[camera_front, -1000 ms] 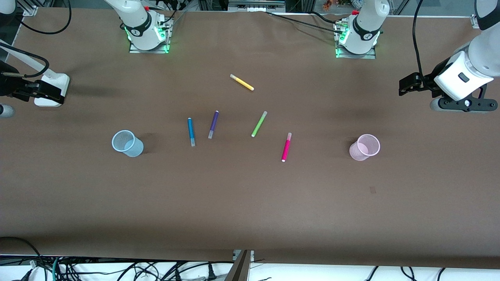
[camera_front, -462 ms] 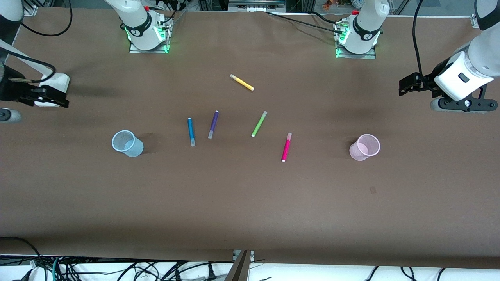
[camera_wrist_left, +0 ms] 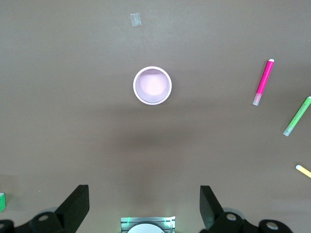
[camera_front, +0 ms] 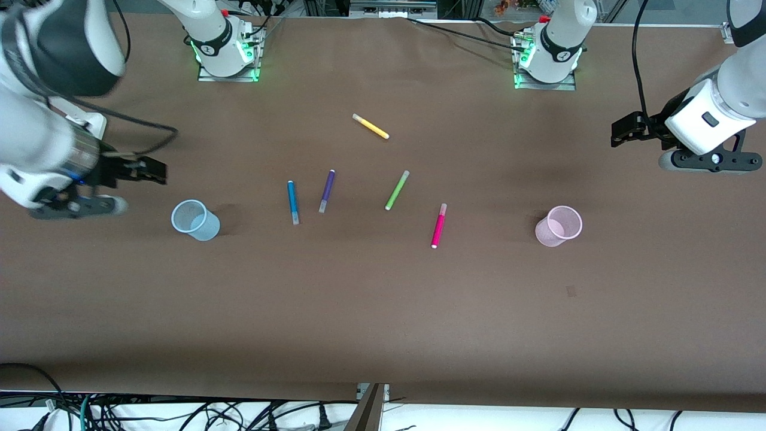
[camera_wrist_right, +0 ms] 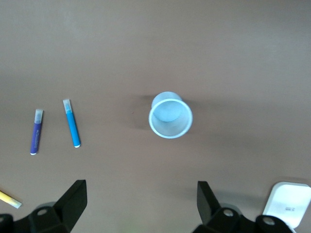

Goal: Place pink and blue markers in matching cups
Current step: 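Lower the right gripper over the blue marker while the left gripper approaches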

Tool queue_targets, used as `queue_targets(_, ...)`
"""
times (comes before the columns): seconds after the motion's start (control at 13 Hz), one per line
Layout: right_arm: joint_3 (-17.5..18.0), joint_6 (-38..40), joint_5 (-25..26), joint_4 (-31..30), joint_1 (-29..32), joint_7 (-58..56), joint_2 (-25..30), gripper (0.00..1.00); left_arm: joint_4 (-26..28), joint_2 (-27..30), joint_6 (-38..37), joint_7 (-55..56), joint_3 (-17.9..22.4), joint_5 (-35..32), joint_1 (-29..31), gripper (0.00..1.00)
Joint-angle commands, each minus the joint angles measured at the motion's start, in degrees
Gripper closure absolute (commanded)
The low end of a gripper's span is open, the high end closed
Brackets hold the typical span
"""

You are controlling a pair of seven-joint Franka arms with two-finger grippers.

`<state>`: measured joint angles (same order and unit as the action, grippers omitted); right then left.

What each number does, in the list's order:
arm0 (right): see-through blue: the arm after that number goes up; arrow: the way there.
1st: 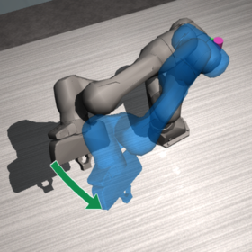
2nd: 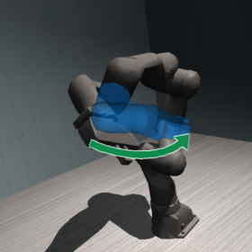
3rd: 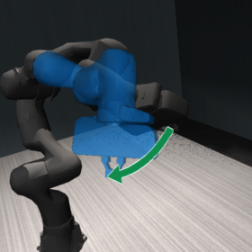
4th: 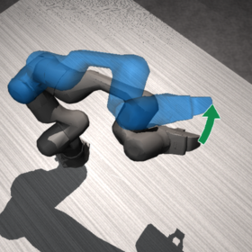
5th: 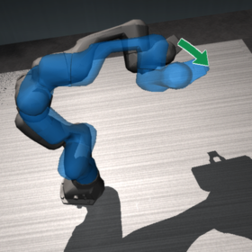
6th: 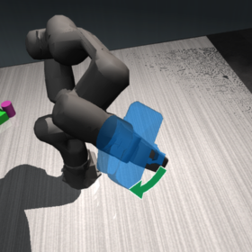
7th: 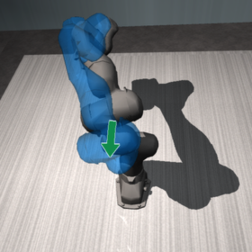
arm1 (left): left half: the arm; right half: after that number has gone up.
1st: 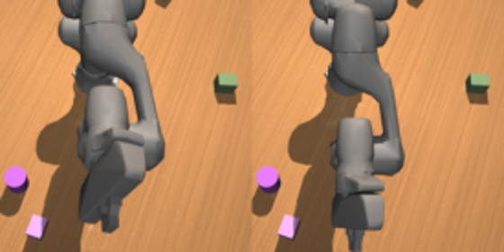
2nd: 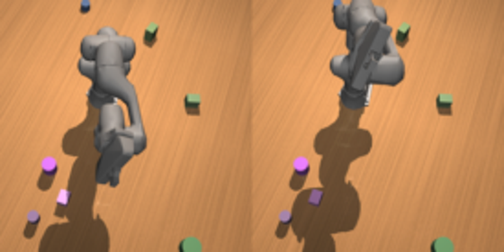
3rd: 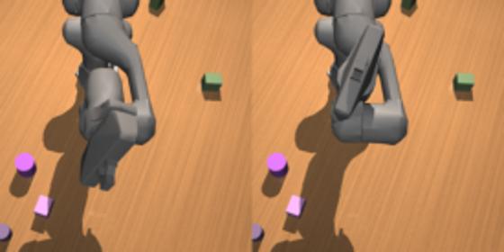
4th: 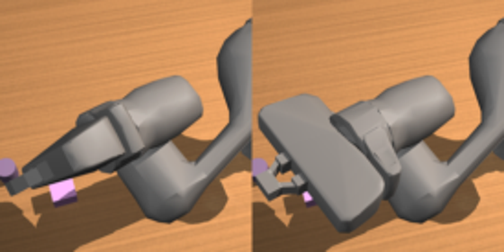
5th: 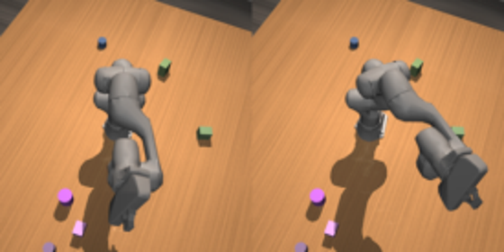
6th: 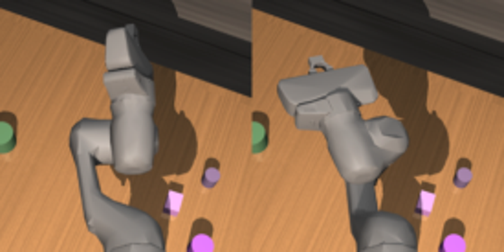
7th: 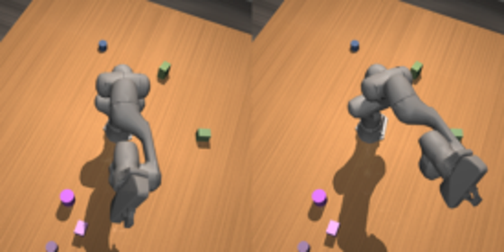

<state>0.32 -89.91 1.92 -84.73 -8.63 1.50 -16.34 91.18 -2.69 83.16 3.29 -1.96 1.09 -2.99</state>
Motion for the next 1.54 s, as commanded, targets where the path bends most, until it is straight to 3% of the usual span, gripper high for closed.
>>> queue_targets(0.0,-0.1,-0.8,0.0,1.3,-3.3,-0.5,-4.8,0.00,-1.3,-0.5,-0.8,-1.0,-0.1,-0.3,0.2,0.00)
queue_targets(0.38,-0.1,-10.6,-1.8,-0.4,-7.0,0.5,-11.6,0.00,-1.4,-0.5,-0.6,-0.9,-0.1,-0.3,0.1,0.00)
queue_targets(0.77,-0.1,-23.1,-2.2,-7.8,-11.0,6.3,-14.7,0.00,-1.4,-3.1,1.6,0.1,-1.0,-0.3,-1.2,0.00)
queue_targets(1.15,-0.1,-36.6,-2.2,-17.8,-14.9,14.4,-15.3,0.00,-1.4,-8.2,5.3,9.5,-6.1,-0.3,-3.0,0.00)
queue_targets(1.46,-0.1,-42.5,-2.2,-20.6,-16.3,17.0,-17.1,0.00,-1.3,-13.1,9.2,19.5,-12.8,-0.7,-3.4,0.00)
